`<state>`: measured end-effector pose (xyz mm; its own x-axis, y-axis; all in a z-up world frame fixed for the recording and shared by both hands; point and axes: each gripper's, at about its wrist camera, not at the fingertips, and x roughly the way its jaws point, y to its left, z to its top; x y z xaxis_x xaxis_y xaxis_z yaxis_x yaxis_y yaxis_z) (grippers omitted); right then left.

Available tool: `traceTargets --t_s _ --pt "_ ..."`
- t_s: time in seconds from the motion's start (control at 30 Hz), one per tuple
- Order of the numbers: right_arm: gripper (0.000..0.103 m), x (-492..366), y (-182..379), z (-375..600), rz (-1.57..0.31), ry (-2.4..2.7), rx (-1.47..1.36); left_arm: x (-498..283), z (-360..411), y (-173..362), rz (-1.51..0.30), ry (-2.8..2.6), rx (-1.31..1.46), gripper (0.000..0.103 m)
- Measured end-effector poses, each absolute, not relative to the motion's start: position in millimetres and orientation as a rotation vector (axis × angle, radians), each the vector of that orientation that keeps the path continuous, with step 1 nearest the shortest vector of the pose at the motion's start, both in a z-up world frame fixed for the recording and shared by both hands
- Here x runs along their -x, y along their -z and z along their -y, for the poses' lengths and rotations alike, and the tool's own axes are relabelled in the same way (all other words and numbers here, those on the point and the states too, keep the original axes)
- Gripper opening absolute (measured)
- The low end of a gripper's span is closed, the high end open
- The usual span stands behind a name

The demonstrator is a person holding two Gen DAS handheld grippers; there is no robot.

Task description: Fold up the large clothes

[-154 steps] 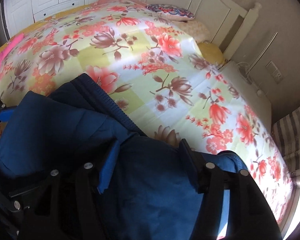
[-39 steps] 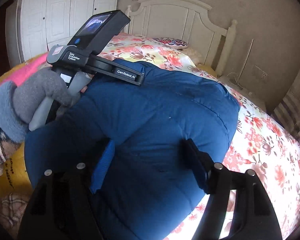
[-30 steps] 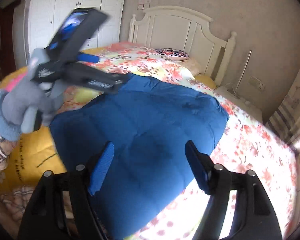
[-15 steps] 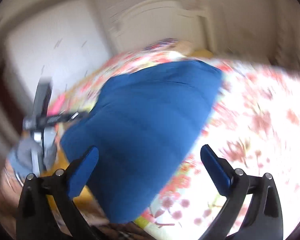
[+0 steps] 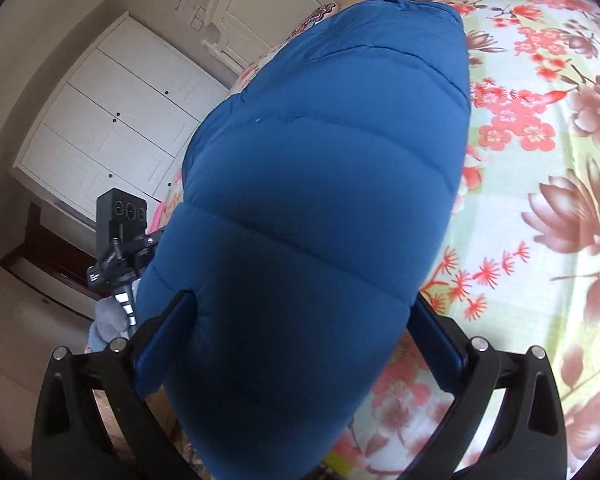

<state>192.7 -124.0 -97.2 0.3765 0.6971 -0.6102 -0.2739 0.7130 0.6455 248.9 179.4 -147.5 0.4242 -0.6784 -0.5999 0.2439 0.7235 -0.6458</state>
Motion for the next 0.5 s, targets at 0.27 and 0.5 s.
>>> traceTargets --t_s 0.27,0.5 --pt "0.083 -180.1 94.5 107.9 -0.861 -0.634 -0.361 -235.8 -155.3 151.3 -0.923 0.716 0.541 0.075" --pt "0.063 -168.3 58.9 103.8 -0.702 -0.575 -0.188 -217.6 -143.0 127.8 -0.813 0.682 0.545 0.049"
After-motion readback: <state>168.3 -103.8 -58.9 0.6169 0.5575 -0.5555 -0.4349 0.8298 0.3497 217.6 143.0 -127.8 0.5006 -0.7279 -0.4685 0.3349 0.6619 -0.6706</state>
